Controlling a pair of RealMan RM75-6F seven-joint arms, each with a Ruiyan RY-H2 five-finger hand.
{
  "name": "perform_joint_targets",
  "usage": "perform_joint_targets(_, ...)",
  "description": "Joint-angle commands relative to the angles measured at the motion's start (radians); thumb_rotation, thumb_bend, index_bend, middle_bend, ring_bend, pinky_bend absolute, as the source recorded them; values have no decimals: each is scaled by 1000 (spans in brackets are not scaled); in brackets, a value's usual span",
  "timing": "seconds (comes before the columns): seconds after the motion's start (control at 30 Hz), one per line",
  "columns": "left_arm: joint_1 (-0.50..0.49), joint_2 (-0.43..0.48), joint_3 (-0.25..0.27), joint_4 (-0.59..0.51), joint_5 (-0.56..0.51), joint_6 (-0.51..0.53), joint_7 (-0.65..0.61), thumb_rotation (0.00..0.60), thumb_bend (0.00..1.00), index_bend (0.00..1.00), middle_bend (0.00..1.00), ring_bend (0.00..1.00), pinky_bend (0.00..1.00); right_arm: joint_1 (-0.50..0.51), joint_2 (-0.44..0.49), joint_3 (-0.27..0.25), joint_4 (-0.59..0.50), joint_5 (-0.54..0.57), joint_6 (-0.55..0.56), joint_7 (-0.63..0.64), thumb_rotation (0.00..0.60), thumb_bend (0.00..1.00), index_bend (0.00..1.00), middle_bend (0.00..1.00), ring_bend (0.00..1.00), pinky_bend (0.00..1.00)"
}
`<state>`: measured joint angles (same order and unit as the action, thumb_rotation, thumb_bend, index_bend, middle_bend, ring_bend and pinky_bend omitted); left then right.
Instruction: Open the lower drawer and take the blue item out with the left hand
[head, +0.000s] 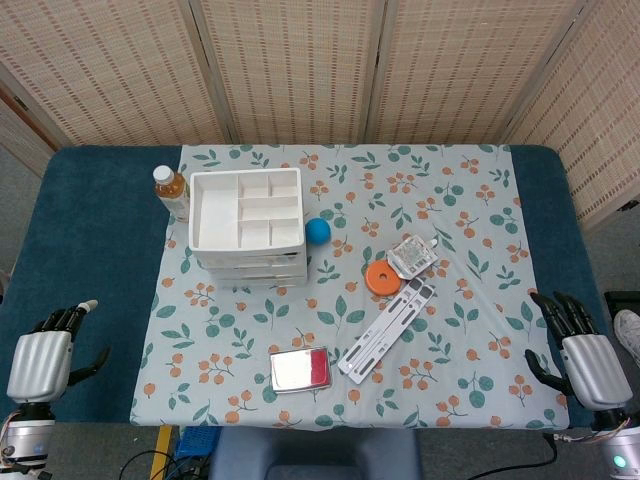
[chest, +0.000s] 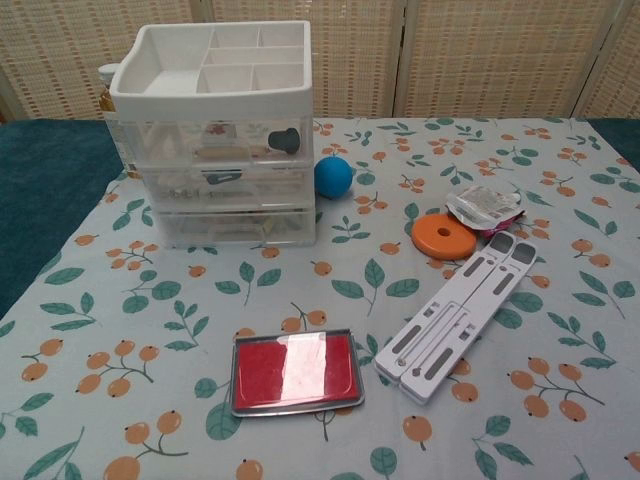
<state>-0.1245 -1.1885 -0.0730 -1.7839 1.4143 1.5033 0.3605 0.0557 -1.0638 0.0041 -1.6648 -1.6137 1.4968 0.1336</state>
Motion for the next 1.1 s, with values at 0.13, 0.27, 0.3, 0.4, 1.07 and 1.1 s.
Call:
perform_joint_targets(0.13,2,-1,2,3,2,1,-2,600,259,223,307,271,411,-2,-4,-1,1,-2,6,-3,600,431,0,113,0,23)
perform_joint_targets(0.27,6,-4,2,10,14,13,-13,600,259,211,306,271,411,-8,-4,-3,1,-8,18,-2,600,431,0,113,0,23)
perform_joint_targets(0.3,8,-6,2,13,18,17,-18,600,259,198,303,271,411,-10,-3,-4,1,-10,22,-1,600,431,0,113,0,23)
perform_joint_targets(0.4,10,-4,3,14,23,21,-20,600,259,170,290,271,411,-13,-4,-4,2,-11,29,1,600,431,0,113,0,23)
perform_joint_targets(1.07,-71,7,5,-34,120,-91,-252,600,258,237,336,356,560,-24,6,8,-1,-10,65,0,600,431,0,113,0,24)
perform_joint_targets(1.1,-81,2,4,-34,128,-100,-272,600,258,250,370,389,590,-24,7,9,-2,-9,64,-2,600,431,0,113,0,23)
